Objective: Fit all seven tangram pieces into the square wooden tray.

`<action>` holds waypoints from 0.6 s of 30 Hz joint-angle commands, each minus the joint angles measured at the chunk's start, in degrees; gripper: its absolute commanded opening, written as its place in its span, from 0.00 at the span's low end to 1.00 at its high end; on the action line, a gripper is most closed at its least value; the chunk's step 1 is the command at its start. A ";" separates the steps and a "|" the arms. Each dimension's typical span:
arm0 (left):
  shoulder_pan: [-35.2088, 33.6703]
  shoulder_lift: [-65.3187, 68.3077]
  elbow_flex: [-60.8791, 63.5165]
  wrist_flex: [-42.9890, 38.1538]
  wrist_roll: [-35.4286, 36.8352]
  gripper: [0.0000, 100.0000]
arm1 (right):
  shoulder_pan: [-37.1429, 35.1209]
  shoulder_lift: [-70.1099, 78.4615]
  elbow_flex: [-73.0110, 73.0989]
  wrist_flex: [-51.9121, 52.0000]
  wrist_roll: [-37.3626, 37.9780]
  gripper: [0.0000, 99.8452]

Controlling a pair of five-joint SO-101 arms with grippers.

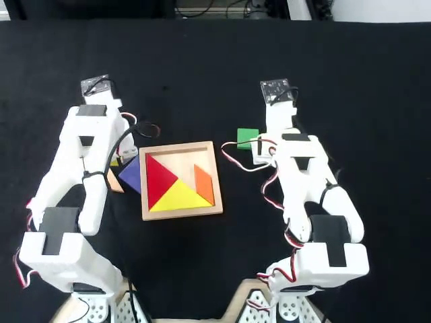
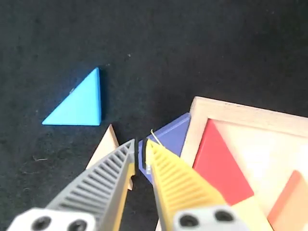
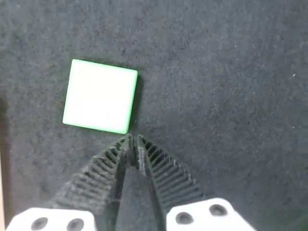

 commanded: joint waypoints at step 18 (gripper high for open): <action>4.35 7.91 0.22 -5.80 3.69 0.06 | 1.05 -2.42 -0.13 -0.53 -0.26 0.01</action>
